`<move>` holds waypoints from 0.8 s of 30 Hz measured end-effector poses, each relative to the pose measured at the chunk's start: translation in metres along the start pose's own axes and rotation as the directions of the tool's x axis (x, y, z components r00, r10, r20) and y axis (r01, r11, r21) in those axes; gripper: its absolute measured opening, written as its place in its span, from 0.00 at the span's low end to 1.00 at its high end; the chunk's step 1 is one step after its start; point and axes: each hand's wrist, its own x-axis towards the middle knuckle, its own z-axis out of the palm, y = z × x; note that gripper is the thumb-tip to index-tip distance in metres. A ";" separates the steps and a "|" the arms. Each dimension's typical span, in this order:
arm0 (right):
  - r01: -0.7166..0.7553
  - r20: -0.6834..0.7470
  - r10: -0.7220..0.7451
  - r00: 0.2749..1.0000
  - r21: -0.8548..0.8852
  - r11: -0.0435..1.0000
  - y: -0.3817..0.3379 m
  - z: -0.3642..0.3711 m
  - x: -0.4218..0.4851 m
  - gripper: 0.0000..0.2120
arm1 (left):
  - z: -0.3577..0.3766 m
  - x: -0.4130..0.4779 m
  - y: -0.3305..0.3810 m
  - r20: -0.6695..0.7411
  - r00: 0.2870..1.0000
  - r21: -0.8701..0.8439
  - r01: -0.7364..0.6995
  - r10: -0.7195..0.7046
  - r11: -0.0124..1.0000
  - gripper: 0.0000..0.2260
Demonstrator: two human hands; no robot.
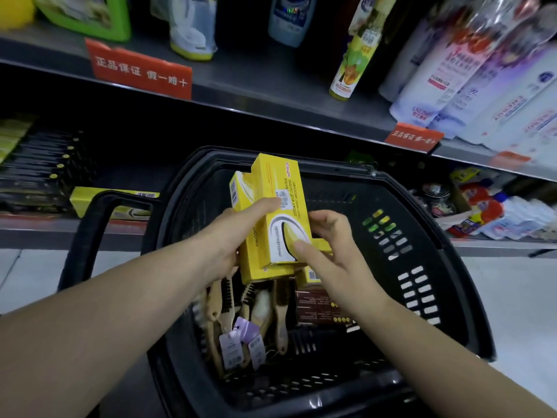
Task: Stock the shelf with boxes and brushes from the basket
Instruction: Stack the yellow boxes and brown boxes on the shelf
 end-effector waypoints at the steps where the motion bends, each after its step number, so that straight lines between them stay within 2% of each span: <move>1: -0.087 -0.037 0.090 0.995 0.072 0.994 -0.005 0.002 0.004 0.21 | 0.000 -0.004 0.003 0.003 0.999 0.014 -0.035 0.035 0.999 0.27; 4: -0.244 0.004 0.257 0.966 0.322 0.915 -0.024 0.007 0.016 0.20 | -0.009 -0.018 0.010 -0.041 0.993 0.067 -0.109 0.112 0.992 0.41; 5: -0.264 0.047 0.267 0.962 0.382 0.886 -0.030 0.009 0.020 0.20 | -0.015 -0.022 0.012 -0.083 0.989 0.069 -0.118 0.124 0.991 0.40; 8: -0.335 0.209 0.264 0.942 0.500 0.799 -0.050 0.025 0.029 0.17 | -0.050 -0.037 0.021 -0.236 0.959 0.062 -0.146 0.157 0.987 0.19; 10: -0.384 0.276 0.276 0.921 0.517 0.765 -0.060 0.041 0.038 0.14 | -0.081 -0.049 0.032 -0.312 0.934 0.086 -0.153 0.173 0.984 0.16; 12: -0.417 0.307 0.296 0.904 0.485 0.769 -0.070 0.057 0.051 0.15 | -0.114 -0.058 0.043 -0.420 0.887 0.093 -0.168 0.191 0.981 0.18; 16: -0.485 0.365 0.359 0.859 0.357 0.798 -0.098 0.088 0.088 0.09 | -0.170 -0.068 0.052 -0.605 0.774 0.058 -0.189 0.185 0.980 0.18; 21: -0.472 0.375 0.377 0.847 0.202 0.858 -0.121 0.138 0.156 0.08 | -0.218 -0.065 0.048 -0.658 0.748 -0.121 -0.222 0.089 0.967 0.16; 24: -0.465 0.388 0.426 0.817 0.009 0.885 -0.121 0.175 0.197 0.09 | -0.233 -0.062 0.047 -0.697 0.714 -0.192 -0.267 0.060 0.944 0.19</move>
